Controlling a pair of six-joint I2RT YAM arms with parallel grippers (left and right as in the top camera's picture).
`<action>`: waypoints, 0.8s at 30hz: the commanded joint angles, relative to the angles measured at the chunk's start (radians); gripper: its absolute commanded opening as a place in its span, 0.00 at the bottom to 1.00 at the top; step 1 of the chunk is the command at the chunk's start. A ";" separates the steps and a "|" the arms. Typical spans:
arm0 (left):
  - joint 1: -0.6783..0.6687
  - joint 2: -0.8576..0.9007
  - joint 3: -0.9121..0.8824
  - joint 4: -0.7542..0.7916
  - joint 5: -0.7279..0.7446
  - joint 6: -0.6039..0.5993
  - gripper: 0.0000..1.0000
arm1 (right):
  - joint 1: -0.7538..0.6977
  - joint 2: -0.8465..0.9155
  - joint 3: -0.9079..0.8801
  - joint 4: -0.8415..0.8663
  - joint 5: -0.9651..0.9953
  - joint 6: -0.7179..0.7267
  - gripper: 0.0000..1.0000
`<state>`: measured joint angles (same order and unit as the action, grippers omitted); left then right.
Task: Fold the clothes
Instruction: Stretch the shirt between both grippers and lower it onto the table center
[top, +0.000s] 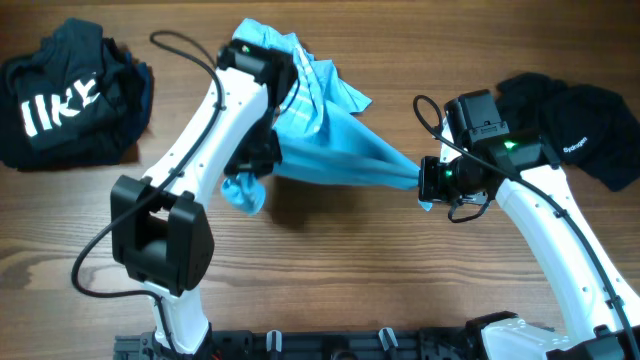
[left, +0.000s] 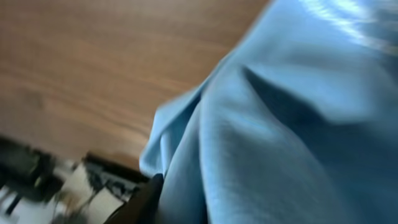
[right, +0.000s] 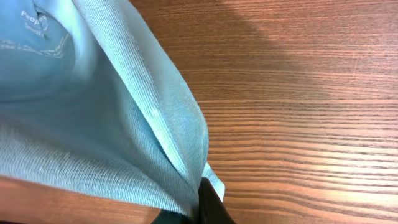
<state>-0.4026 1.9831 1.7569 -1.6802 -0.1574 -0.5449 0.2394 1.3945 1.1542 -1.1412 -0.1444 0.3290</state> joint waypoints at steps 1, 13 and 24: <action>0.005 -0.103 -0.103 0.001 -0.064 -0.151 0.34 | -0.005 -0.020 0.006 -0.001 0.042 -0.015 0.04; -0.161 -0.207 -0.368 0.066 0.083 -0.187 0.49 | -0.005 -0.020 0.006 -0.014 0.093 -0.016 0.05; -0.207 -0.215 -0.584 0.194 0.146 -0.275 0.53 | -0.005 -0.020 0.006 -0.103 0.199 -0.011 0.04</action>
<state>-0.6090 1.7802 1.2091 -1.5024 -0.0399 -0.7715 0.2394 1.3945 1.1542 -1.2270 -0.0242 0.3260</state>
